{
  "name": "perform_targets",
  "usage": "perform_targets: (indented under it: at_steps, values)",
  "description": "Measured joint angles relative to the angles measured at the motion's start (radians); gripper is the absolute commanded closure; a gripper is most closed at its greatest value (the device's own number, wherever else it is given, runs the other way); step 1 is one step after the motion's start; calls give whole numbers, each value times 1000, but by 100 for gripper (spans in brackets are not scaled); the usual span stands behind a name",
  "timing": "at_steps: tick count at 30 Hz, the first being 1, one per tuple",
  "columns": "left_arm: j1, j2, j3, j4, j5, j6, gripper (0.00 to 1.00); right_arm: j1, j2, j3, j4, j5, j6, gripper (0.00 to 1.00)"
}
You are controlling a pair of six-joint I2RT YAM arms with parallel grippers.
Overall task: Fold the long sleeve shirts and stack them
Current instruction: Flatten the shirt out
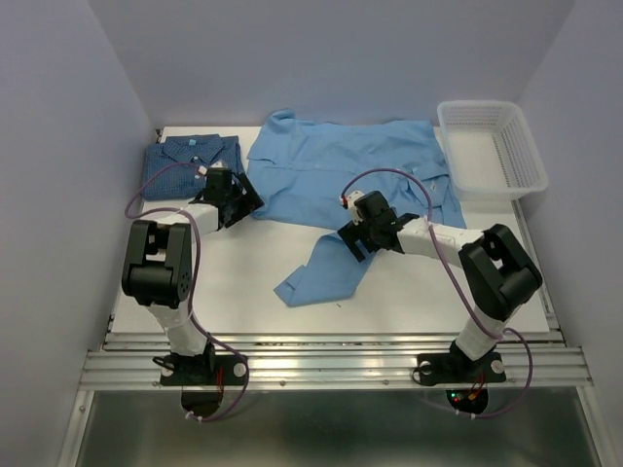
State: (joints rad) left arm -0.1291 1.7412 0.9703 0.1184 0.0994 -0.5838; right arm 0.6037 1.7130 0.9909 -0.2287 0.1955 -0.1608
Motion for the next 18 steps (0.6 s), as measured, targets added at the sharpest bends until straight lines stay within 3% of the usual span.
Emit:
perform_targets:
  at_steps: [2, 4, 5, 7, 8, 13, 14, 18]
  values:
    - [0, 31, 24, 17, 9, 0, 31, 0, 15, 7, 27, 17, 1, 1]
    - [0, 58, 34, 21, 18, 1, 54, 0, 24, 7, 58, 40, 4, 9]
    - [0, 68, 35, 23, 21, 0, 78, 0, 29, 7, 71, 47, 5, 22]
    - [0, 85, 40, 23, 34, 7, 99, 0, 38, 8, 96, 61, 9, 34]
    - [0, 91, 42, 24, 39, 3, 100, 0, 48, 11, 107, 74, 16, 45]
    - [0, 114, 65, 26, 70, 14, 100, 0, 88, 27, 152, 82, 24, 80]
    - [0, 114, 69, 26, 72, 18, 100, -3, 93, 30, 158, 75, 27, 99]
    - [0, 107, 77, 27, 76, 31, 100, -12, 93, 32, 153, 62, 37, 99]
